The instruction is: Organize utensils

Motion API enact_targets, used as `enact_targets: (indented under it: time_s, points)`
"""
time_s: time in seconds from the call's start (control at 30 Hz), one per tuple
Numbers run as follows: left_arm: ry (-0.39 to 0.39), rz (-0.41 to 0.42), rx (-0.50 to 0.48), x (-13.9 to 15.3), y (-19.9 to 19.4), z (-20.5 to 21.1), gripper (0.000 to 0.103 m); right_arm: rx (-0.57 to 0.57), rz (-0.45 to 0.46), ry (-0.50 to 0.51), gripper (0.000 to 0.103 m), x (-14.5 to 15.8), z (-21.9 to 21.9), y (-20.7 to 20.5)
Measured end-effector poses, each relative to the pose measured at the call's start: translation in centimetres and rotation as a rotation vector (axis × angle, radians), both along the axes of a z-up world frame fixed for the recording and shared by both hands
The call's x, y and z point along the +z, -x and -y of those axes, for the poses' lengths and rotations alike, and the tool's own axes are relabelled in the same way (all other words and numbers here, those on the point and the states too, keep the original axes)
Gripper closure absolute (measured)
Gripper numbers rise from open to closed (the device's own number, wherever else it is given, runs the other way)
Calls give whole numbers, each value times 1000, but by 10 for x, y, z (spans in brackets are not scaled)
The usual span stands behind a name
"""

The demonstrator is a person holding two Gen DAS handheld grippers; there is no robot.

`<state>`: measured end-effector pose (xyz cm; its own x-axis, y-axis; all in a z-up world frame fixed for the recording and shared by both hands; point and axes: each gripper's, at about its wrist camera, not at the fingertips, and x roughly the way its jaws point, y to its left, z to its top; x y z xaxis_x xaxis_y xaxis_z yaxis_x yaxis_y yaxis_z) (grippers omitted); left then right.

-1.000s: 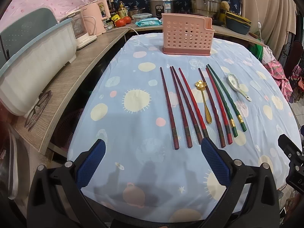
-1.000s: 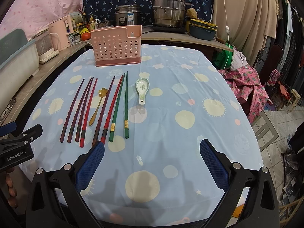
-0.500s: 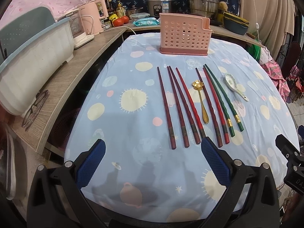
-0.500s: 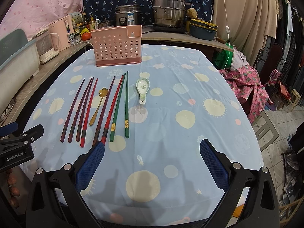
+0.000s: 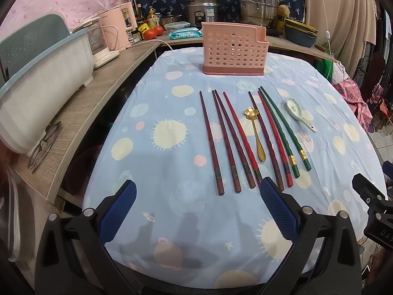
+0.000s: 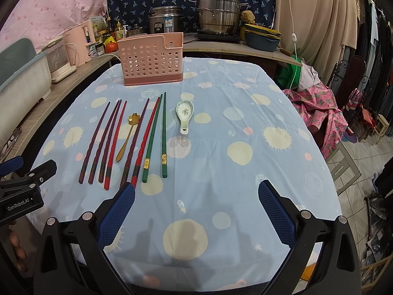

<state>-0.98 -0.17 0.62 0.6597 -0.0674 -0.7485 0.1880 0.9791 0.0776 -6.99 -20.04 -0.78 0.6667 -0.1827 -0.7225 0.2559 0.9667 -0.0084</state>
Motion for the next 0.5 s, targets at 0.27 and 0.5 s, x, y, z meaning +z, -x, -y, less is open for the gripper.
enact_targets:
  time_s: [0.27,0.5]
  points:
    - [-15,5,15,1,0,0,7,0,0,-1,7,0,0,0]
    - [-4,-25,21,-2,-2,-4,7,1,0,-3,7,0,0,1]
